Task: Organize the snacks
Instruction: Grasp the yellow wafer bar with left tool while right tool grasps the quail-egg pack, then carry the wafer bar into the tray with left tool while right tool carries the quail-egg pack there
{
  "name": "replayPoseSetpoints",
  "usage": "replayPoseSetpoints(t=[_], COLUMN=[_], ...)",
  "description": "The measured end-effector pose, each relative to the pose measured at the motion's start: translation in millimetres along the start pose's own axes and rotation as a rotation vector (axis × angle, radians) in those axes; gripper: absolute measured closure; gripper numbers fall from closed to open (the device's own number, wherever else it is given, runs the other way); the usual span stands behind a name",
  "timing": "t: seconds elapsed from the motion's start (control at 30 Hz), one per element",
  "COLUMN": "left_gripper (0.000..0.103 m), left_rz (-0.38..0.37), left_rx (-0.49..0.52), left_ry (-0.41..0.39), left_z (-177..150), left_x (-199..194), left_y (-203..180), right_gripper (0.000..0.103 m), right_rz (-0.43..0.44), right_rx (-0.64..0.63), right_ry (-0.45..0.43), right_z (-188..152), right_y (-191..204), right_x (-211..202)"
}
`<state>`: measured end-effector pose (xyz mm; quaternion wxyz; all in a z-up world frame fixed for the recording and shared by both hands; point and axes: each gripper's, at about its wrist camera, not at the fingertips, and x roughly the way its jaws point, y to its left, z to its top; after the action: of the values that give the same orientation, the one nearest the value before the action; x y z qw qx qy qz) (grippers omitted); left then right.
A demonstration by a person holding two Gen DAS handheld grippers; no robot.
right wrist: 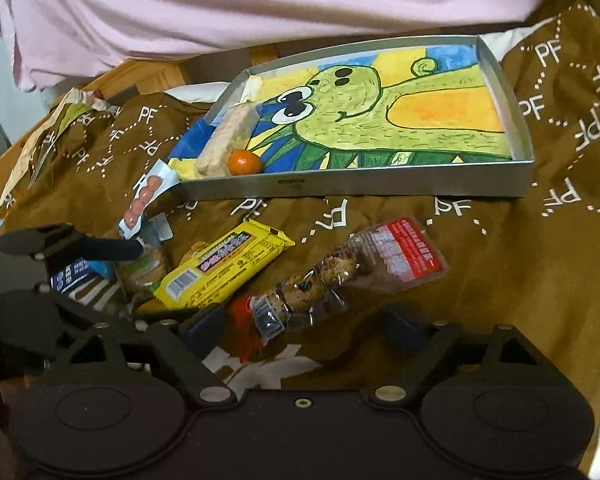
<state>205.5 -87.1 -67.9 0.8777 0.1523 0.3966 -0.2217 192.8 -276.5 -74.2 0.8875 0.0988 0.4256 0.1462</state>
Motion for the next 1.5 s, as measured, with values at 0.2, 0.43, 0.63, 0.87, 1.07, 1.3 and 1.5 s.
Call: replayPoseSetpoints(t=[0.2, 0.43, 0.63, 0.87, 1.07, 1.3, 1.5], left_gripper=[0.026, 0.043, 0.049, 0.05, 0.047, 0.047, 0.05], left_rz=[-0.043, -0.072, -0.046, -0.028, -0.03, -0.001, 0.034], left_rx=[0.018, 0.034, 0.03, -0.078, -0.084, -0.009, -0.011], left_ry=[0.011, 0.038, 0.06, 0.118, 0.114, 0.12, 0.124], left_z=[3.3, 6.8, 6.5, 5.3, 3.5, 5.4, 2.5], left_x=[8.4, 20.7, 20.4, 5.7, 4.4, 18.7, 14.2], left_y=[-1.3, -4.1, -5.1, 0.2, 3.1, -8.3, -14.1], right_gripper=[0.022, 0.025, 0.041, 0.051, 0.043, 0.053, 0.075], right_rz=[-0.004, 0.0, -0.033, -0.031, -0.013, -0.067, -0.047], right_rx=[0.038, 0.09, 0.092, 0.097, 0.141, 0.178, 0.24], right_ry=[0.001, 0.006, -0.002, 0.028, 0.04, 0.012, -0.03], right_z=[4.8, 8.0, 12.0, 15.2, 12.5, 13.5, 13.9], right_y=[-5.9, -12.0, -8.5, -4.3, -8.8, -2.0, -4.1], right_x=[11.0, 26.4, 35.5, 26.8, 34.9, 33.0, 6.1])
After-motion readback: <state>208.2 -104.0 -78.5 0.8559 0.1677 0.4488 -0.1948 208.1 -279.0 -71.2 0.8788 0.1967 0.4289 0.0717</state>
